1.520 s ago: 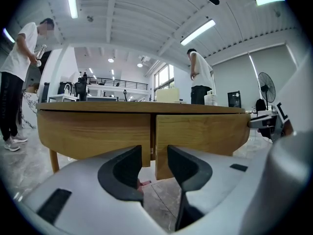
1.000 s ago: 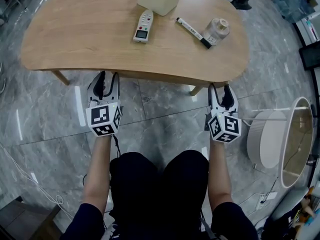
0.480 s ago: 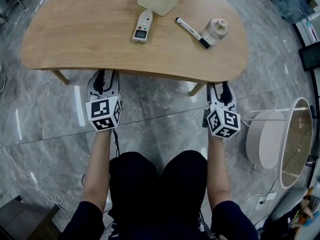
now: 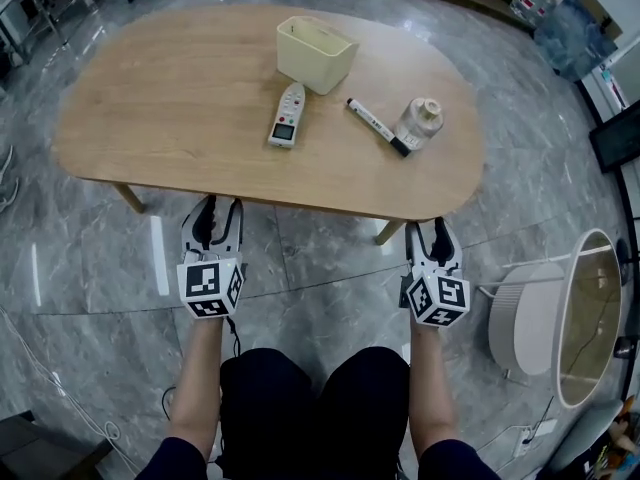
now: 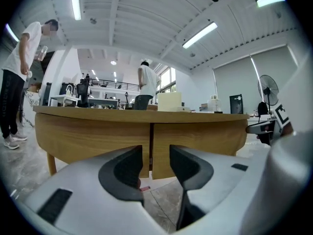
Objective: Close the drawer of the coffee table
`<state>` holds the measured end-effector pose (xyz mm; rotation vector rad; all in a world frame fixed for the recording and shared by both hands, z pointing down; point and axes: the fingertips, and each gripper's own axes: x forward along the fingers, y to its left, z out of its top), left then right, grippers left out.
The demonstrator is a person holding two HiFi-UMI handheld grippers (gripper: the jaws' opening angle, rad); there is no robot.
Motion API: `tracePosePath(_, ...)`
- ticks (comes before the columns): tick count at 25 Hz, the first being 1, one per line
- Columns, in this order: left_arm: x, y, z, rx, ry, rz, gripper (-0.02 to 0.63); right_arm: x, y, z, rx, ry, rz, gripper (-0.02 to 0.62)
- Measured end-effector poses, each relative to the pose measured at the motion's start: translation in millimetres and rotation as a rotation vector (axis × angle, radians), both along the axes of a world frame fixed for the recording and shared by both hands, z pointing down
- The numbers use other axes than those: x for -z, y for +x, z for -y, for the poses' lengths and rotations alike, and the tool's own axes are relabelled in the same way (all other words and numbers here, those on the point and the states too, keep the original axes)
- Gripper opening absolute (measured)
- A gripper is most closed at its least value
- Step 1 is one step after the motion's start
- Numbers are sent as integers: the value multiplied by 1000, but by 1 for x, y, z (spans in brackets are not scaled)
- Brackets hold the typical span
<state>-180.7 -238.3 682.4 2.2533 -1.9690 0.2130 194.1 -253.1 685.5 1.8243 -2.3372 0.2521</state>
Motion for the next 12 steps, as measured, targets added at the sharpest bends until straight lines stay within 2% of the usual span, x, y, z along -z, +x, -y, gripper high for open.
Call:
tracePosePath(8, 15, 0, -55, -99, 13, -19, 175, 17, -12, -58, 89, 55, 8, 256)
tracePosePath(12, 21, 1, -84, -128, 10, -21, 176, 19, -13, -90, 130, 34, 1, 256)
